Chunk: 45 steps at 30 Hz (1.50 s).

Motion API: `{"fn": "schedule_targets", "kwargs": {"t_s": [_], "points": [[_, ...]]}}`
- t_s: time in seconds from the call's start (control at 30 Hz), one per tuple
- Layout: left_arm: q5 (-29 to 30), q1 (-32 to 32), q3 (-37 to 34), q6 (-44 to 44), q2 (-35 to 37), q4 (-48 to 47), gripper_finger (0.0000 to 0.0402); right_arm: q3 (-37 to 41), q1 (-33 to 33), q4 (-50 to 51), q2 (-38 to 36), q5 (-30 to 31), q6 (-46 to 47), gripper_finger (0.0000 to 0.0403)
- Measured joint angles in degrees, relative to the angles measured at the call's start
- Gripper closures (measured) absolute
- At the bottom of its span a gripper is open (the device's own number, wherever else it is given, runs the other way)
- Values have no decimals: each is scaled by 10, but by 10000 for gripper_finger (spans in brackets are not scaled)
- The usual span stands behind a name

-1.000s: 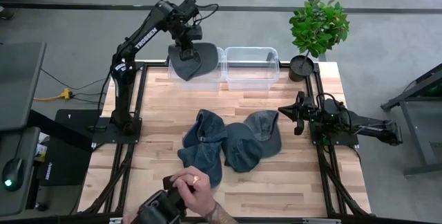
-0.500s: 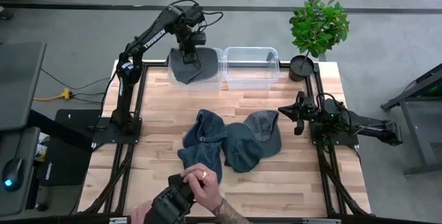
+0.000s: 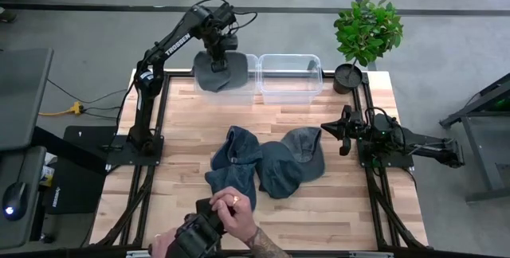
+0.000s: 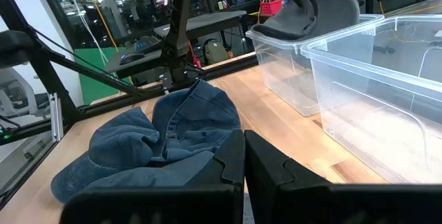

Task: Pick and place caps into container
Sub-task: Put the left gray cap into the left transparent container, then put the gray cap into the left transparent container

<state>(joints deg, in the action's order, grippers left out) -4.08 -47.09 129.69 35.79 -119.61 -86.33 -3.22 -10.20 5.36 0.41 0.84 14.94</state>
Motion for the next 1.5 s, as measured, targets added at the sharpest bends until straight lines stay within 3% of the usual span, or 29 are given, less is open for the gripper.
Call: {"fn": "schedule_targets", "kwargs": {"t_s": [0.2, 0.37, 1.03, 1.27, 1.5], "points": [[28, 2, 0, 4, 0, 18, 149, 0, 0, 0, 0, 0, 0, 402], [86, 4, 0, 4, 0, 37, 112, 0, 0, 0, 0, 0, 0, 402], [98, 43, 1, -19, 12, 118, 108, 0, 0, 0, 0, 0, 0, 402], [91, 75, 0, -104, 29, 118, 108, 0, 0, 0, 0, 0, 0, 402], [39, 107, -1, -245, 58, 68, 108, 0, 0, 0, 0, 0, 0, 402]]}}
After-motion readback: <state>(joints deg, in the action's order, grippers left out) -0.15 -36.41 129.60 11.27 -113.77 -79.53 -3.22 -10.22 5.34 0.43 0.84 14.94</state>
